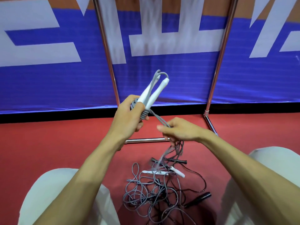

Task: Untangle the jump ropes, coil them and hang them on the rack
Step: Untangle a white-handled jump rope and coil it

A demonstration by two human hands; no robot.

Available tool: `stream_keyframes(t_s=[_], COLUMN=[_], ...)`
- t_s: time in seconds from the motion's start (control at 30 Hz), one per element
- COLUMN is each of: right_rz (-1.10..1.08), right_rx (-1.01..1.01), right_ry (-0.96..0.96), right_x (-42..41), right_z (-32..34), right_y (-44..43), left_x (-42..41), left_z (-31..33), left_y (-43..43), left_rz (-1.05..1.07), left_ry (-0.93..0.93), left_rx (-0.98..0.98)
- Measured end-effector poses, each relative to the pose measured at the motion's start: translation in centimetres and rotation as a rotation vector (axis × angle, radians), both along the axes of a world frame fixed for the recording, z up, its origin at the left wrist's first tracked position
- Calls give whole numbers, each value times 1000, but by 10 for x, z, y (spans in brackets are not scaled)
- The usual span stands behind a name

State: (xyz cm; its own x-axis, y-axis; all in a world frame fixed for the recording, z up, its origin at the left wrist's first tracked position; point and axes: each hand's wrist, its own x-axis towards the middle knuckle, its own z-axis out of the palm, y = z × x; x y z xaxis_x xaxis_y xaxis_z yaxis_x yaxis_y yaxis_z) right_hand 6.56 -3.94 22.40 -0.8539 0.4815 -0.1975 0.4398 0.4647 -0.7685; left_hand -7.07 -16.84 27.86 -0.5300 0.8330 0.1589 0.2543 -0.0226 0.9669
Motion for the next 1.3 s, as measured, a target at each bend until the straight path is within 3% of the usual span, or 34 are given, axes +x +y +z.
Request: stream_keyframes(t_s=[0.1, 0.2, 0.47, 0.6, 0.8, 1.03, 1.1, 1.17, 1.3], right_rz=[91, 93, 235, 198, 97, -154, -197, -242, -159], right_rx=[137, 181, 722, 891, 976, 833, 860, 875, 685], right_ry=[-121, -28, 120, 306, 447, 349, 316, 244, 166], right_x=[3, 4, 16, 23, 28, 28, 27, 26, 20], right_z=[-4, 3, 26, 40, 46, 46, 43, 42, 29], right_y=[1, -3, -6, -6, -3, -1, 0, 1, 11], left_x=[-14, -23, -31, -29, -15, 2, 5, 6, 5], left_z=[-9, -12, -20, -21, -19, -18, -18, -17, -5], left_y=[2, 1, -3, -3, -3, -5, -9, -12, -17], left_rz=[104, 160, 82, -15, -182, -294, -358, -438, -479], left_ry=[91, 239, 600, 703, 853, 985, 962, 826, 518], left_rx=[-57, -150, -351, -409, -494, -524, -463, -381, -224])
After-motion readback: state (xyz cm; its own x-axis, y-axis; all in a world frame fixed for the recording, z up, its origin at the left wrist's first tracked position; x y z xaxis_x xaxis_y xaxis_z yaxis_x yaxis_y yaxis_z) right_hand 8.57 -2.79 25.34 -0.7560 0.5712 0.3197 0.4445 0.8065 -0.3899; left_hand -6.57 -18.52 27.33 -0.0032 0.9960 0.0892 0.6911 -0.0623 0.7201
